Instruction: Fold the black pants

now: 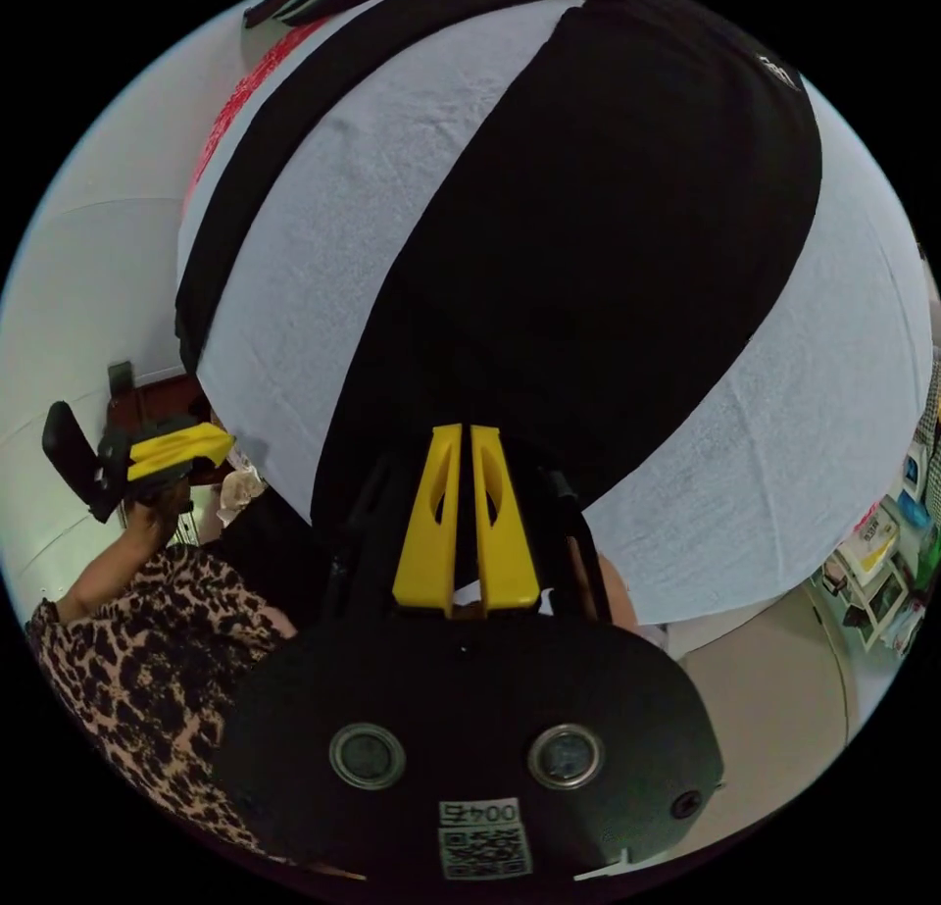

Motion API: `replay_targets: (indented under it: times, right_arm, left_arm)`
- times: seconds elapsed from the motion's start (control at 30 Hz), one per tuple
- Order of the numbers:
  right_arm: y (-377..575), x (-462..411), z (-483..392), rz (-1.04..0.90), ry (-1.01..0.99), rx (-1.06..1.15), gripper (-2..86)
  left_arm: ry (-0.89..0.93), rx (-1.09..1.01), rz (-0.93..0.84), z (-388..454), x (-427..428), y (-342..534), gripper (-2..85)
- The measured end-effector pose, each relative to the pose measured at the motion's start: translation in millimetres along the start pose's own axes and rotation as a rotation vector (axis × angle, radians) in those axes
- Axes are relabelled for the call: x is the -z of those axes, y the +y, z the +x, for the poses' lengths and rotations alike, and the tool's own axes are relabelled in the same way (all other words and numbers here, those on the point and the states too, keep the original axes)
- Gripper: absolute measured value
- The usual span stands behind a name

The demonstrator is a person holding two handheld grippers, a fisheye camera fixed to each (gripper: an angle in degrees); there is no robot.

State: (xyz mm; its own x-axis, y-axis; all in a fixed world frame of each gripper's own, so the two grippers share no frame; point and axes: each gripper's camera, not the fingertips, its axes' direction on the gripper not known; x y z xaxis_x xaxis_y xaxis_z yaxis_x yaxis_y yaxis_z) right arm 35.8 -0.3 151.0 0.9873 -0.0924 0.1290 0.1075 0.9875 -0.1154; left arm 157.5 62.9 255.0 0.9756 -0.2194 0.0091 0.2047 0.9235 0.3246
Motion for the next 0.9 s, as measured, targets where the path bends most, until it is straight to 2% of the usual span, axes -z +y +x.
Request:
replay_targets:
  times: [0.27, 0.5, 0.6, 0.67, 0.77, 0.9]
  right_arm:
    - [41.5, -38.2, -3.3, 0.152, 0.143, 0.015, 0.9]
    - [74.0, -65.7, 21.1, 0.256, 0.092, 0.035, 0.4]
    - [89.6, -73.6, 51.0, 0.189, -0.098, 0.020, 0.8]
    - [132.4, -69.9, 81.0, 0.356, -0.256, -0.033, 3.9]
    - [178.6, -90.4, 113.8, 0.408, -0.365, -0.148, 9.4]
    - [213.5, -128.9, 125.5, 0.409, -0.462, -0.226, 9.8]
  left_arm:
    - [0.038, 0.031, -0.114, 27.6, -40.8, -6.5, 0.3]
    - [0.101, -0.020, -0.192, 34.8, -71.8, -17.8, 0.6]
    - [0.135, -0.015, -0.181, 32.3, -77.9, -21.7, 0.9]
    - [0.147, -0.020, -0.175, 32.3, -78.4, -25.0, 1.1]
    - [0.162, -0.024, -0.177, 33.2, -80.2, -28.1, 1.1]
    - [0.184, -0.008, -0.168, 32.8, -84.2, -31.8, 1.0]
